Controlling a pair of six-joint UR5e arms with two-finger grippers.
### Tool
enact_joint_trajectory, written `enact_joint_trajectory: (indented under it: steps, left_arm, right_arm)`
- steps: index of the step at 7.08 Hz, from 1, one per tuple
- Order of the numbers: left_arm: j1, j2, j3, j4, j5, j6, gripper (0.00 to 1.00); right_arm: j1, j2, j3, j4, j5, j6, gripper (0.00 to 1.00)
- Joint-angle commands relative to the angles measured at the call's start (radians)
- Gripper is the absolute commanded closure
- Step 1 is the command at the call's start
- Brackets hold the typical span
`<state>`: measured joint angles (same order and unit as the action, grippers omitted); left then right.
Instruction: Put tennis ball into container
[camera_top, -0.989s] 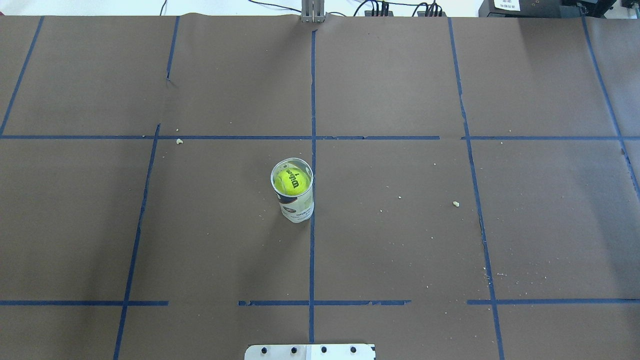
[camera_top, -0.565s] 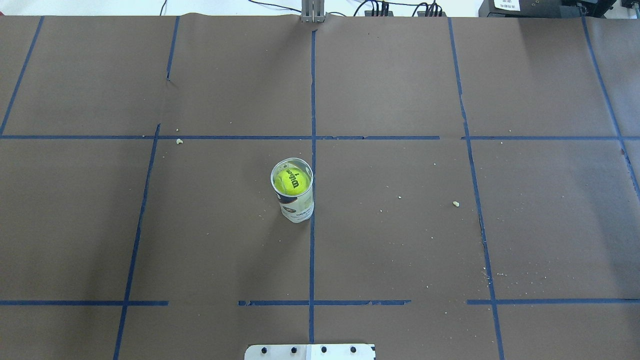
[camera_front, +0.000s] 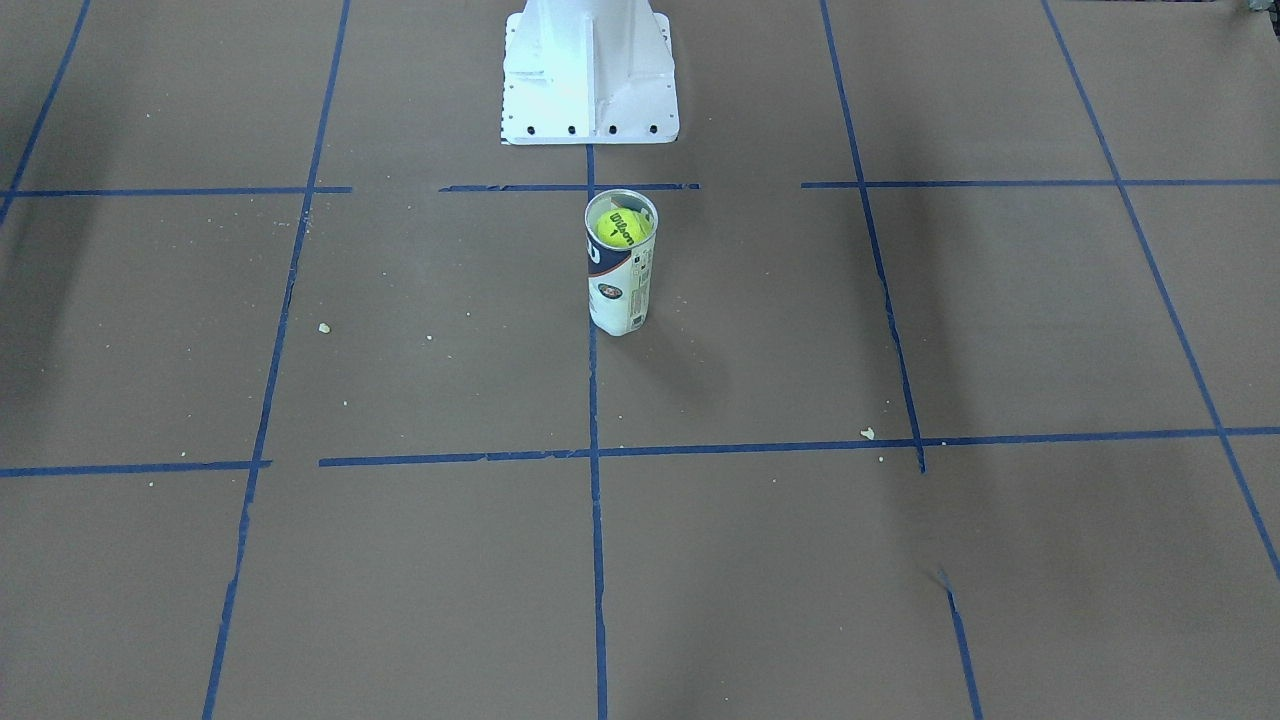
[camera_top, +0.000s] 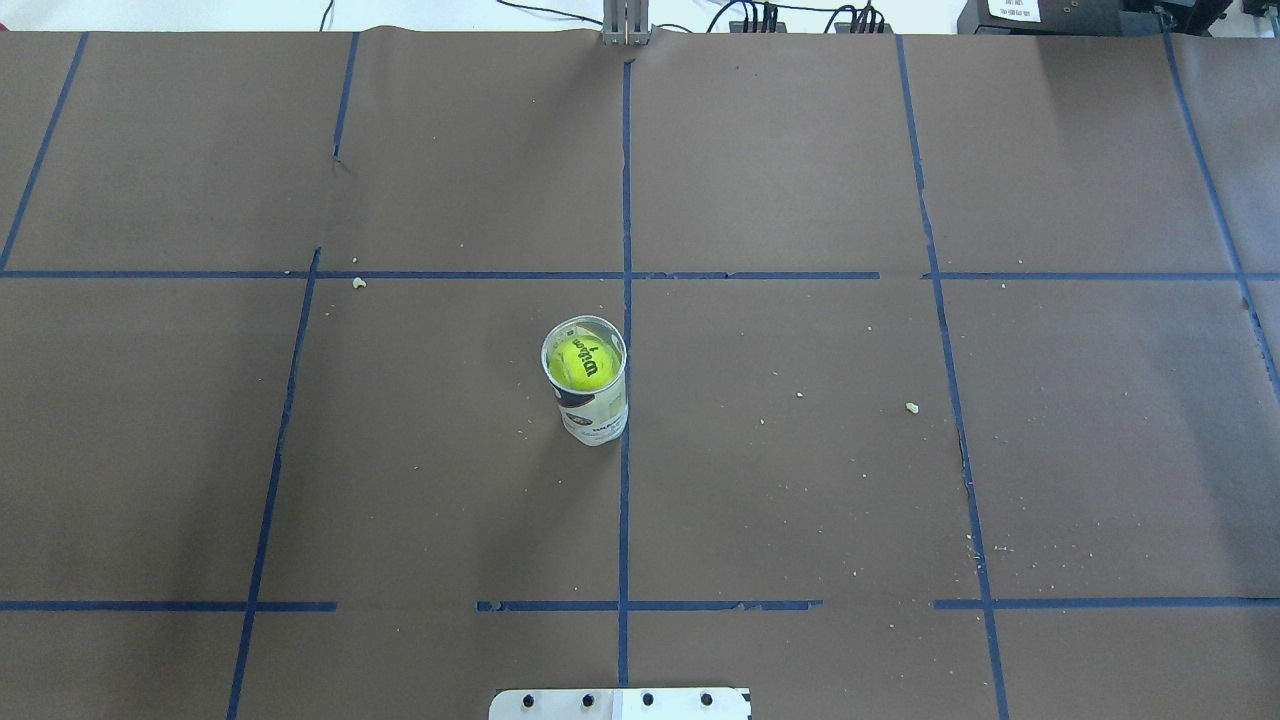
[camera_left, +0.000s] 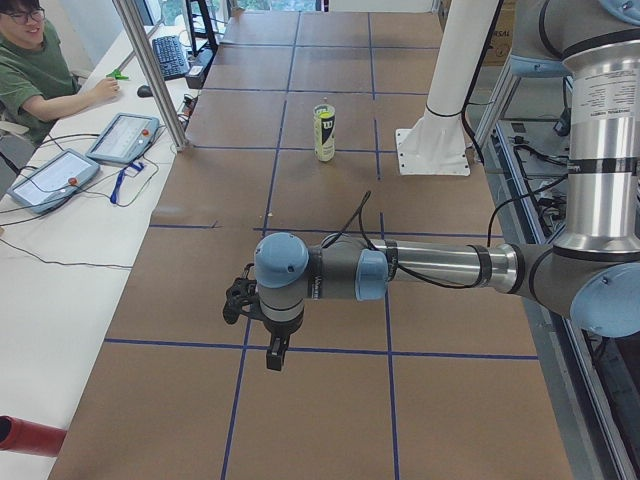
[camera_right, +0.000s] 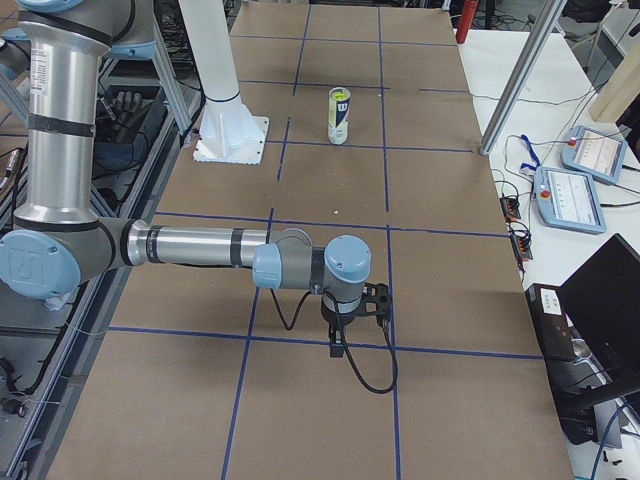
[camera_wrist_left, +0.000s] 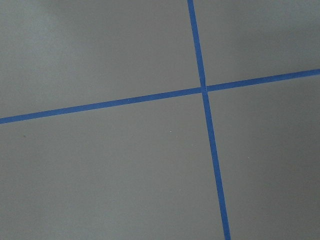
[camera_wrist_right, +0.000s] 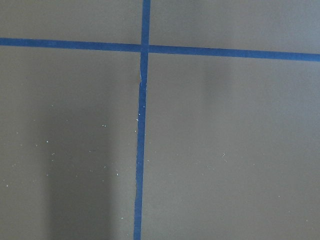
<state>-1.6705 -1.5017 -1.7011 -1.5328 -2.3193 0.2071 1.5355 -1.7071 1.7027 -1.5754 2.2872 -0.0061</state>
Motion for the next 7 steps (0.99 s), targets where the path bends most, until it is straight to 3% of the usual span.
enact_joint_trajectory:
  steps: [1,7]
  left_arm:
    - [0.000,0.000,0.000,-0.001,0.000,0.000,0.00]
    - [0.003,0.000,-0.025,-0.003,-0.002,0.000,0.00]
  right_arm:
    - [0.000,0.000,0.000,0.000,0.000,0.000,0.00]
    - [0.000,0.000,0.000,0.000,0.000,0.000,0.00]
